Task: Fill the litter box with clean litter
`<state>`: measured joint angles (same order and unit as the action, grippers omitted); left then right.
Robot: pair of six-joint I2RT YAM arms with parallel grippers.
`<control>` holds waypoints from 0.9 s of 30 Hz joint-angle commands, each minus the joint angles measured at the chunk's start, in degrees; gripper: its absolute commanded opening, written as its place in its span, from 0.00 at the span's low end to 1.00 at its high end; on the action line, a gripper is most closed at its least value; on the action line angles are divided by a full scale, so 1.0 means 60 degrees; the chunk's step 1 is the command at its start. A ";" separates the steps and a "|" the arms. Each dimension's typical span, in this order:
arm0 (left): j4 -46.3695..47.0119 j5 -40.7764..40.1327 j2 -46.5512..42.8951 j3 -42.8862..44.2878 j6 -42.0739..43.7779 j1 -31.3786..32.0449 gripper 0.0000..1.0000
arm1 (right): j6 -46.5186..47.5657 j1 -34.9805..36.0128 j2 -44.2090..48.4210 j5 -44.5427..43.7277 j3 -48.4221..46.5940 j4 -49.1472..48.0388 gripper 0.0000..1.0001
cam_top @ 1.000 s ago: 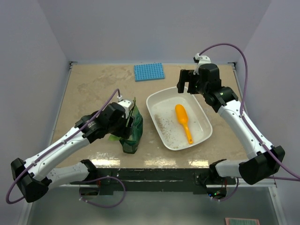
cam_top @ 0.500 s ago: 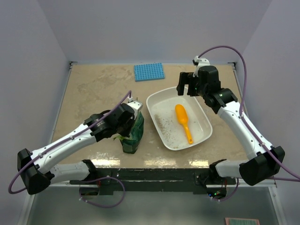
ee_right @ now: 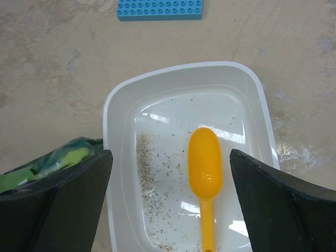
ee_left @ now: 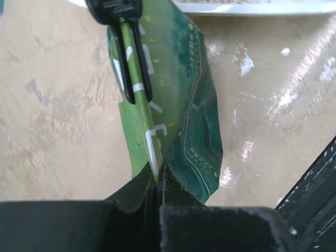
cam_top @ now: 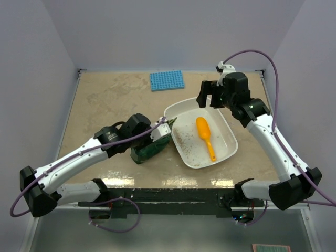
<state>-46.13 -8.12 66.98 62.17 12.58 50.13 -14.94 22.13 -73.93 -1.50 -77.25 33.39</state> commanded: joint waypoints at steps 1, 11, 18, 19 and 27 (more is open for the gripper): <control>0.3219 0.1979 -0.1933 -0.0560 0.4051 0.0039 0.00 | 0.0000 0.0032 0.0603 0.1054 -0.0528 0.0163 0.98; 0.2358 0.7269 -0.0489 -0.0008 0.7569 -0.3621 0.00 | 0.0687 0.0193 0.1394 0.4489 0.0759 -0.0802 0.98; 0.0702 0.8354 0.1813 0.1999 0.9036 -0.4004 0.00 | 0.1654 0.1071 0.1204 0.5011 0.0572 -0.1024 0.98; 0.0541 0.8457 0.2149 0.2393 0.9384 -0.4004 0.00 | 0.1785 0.1420 0.1117 0.4952 0.0411 -0.0994 0.98; 0.0801 0.7934 0.2182 0.2194 0.8953 -0.3975 0.02 | 0.3763 0.3079 0.0999 0.3664 0.0614 -0.1140 0.98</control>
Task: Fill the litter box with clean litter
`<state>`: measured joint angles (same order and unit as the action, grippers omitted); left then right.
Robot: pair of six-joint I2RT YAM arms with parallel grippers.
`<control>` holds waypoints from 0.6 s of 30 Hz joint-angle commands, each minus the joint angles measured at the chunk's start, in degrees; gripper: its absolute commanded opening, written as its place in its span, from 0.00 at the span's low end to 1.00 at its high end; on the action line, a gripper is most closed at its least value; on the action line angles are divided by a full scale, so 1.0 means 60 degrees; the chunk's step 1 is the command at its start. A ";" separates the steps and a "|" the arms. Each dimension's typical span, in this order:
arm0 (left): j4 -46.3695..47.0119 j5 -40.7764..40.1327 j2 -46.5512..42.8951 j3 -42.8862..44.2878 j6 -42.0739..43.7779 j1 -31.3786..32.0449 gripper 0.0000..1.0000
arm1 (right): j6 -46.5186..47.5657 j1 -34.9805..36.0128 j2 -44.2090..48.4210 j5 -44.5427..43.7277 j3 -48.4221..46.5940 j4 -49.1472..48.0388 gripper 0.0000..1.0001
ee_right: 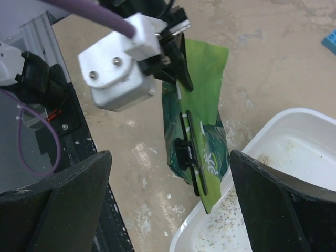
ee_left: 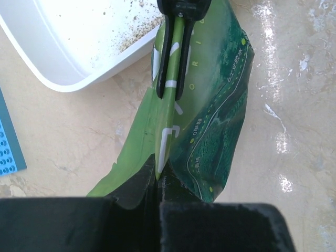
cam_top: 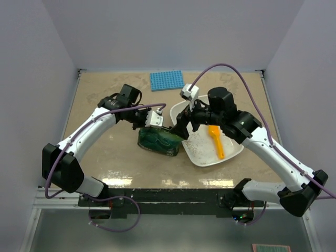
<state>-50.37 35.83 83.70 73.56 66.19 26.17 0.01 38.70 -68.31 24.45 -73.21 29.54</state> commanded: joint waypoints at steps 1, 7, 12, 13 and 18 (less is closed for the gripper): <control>0.2119 0.0445 -0.0794 -0.0112 -0.0350 0.0018 0.04 | 0.1374 0.0347 0.0004 -0.0879 0.0013 -0.0514 0.98; 0.3442 0.0239 -0.1790 -0.1286 -0.0983 -0.0026 1.00 | 0.1975 0.0699 -0.0435 -0.1641 0.0292 -0.0675 0.98; 0.4101 0.0064 -0.2567 -0.1785 -0.1625 -0.0012 1.00 | 0.2444 0.0874 -0.0479 -0.1702 0.0409 -0.0749 0.98; 0.4581 -0.0097 -0.2887 -0.1946 -0.1903 0.0075 1.00 | 0.2502 0.0875 -0.0494 -0.1701 0.0337 -0.0734 0.98; 0.5757 -0.1968 -0.3768 -0.2342 -0.4869 0.0398 1.00 | 0.2532 0.0962 -0.0757 -0.1322 -0.0044 -0.0295 0.96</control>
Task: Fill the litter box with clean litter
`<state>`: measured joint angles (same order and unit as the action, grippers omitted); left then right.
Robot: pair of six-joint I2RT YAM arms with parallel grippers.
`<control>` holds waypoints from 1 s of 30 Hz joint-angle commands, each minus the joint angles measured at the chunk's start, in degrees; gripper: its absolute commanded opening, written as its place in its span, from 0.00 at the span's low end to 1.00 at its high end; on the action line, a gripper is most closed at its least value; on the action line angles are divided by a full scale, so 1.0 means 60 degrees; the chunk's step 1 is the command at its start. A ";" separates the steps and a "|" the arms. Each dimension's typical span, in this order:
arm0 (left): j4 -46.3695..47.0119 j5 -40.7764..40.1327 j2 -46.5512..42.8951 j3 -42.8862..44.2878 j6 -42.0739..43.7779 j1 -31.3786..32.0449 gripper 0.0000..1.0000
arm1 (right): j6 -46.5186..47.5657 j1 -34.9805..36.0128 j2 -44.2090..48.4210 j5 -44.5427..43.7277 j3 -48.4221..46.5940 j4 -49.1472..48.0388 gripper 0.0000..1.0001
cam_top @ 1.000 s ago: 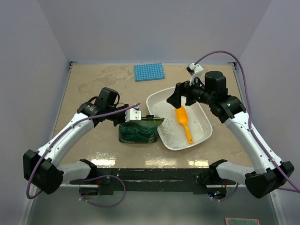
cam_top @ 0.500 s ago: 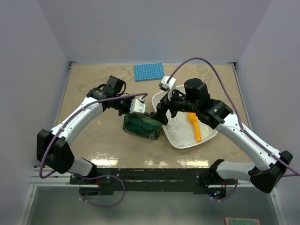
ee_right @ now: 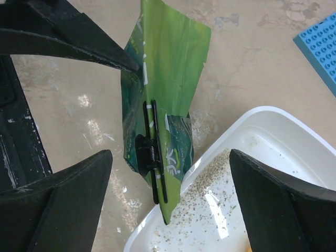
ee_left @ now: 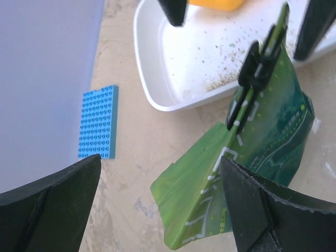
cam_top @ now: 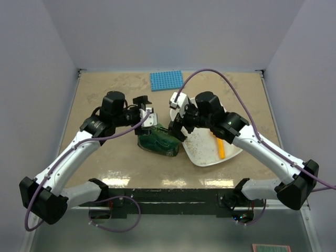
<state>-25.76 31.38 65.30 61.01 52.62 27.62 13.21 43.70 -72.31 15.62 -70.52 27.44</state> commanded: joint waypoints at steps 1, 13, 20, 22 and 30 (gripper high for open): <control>0.1932 -0.1593 -0.0920 -0.0266 -0.3183 0.0173 1.00 | 0.0332 0.0186 -0.0178 0.0398 -0.0623 0.0142 0.96; -0.0614 -0.4350 -0.1785 0.0804 -0.8710 0.0158 1.00 | 0.0098 0.1095 -0.0897 -0.0858 -0.1225 0.1416 0.84; -0.1624 -0.4878 -0.1948 0.1344 -0.8711 0.0158 1.00 | -0.0166 0.1491 -0.0736 -0.2104 -0.1210 0.1593 0.75; -0.1698 -0.4849 -0.1933 0.1462 -0.8711 0.0158 1.00 | -0.0224 0.1520 -0.0736 -0.2295 -0.1152 0.1622 0.72; -0.1596 -0.4790 -0.1947 0.1403 -0.8697 0.0158 1.00 | -0.0386 0.1622 -0.0912 -0.2574 -0.1210 0.1725 0.50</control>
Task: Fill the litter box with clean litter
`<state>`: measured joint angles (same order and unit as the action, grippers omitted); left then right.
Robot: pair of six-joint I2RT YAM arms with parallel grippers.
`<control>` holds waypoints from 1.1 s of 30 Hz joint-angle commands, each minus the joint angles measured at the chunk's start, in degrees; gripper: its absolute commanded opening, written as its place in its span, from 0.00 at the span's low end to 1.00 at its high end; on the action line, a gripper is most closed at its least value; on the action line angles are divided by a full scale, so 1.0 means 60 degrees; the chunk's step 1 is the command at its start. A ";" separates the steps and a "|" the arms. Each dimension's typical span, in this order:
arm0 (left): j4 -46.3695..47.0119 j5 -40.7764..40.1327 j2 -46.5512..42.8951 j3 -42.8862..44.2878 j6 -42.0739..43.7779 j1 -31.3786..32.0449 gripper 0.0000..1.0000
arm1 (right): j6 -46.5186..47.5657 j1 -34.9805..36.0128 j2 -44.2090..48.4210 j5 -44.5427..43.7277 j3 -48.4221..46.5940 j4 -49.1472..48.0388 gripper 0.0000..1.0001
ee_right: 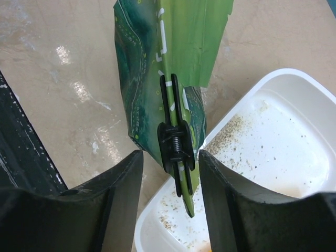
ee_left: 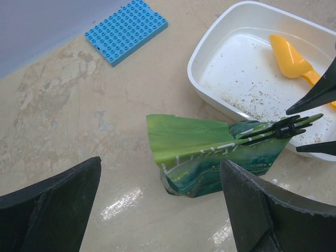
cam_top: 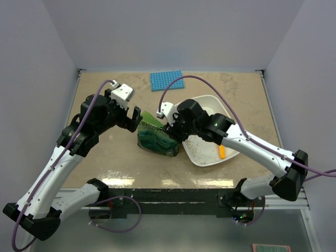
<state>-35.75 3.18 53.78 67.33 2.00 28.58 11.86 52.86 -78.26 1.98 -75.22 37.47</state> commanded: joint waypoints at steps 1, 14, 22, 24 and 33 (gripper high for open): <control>0.0098 -0.0033 -0.0028 0.0322 -0.0260 -0.0002 1.00 | -0.0160 0.0082 0.0094 -0.0460 -0.0427 0.0024 0.45; 0.0332 0.0100 -0.0217 0.0000 -0.0114 -0.0002 1.00 | -0.0350 0.0111 0.0357 -0.1412 -0.0587 -0.0709 0.00; 0.0611 0.0042 -0.0599 -0.0411 -0.0098 -0.0002 1.00 | -0.0804 0.0125 0.1250 -0.2075 -0.1642 0.0241 0.00; 0.0611 -0.0192 -0.0526 -0.0426 -0.0114 -0.0002 1.00 | -0.0834 0.0125 0.1397 -0.1534 -0.1745 0.0491 0.00; 0.0171 -0.1100 0.0032 0.0175 -0.0757 -0.0002 1.00 | -0.0921 0.0228 0.1822 0.2012 -0.0897 0.1123 0.00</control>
<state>-35.57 0.27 54.39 65.54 0.95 28.60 7.64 53.65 -67.83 3.84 -83.35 42.02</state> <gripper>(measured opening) 0.997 0.066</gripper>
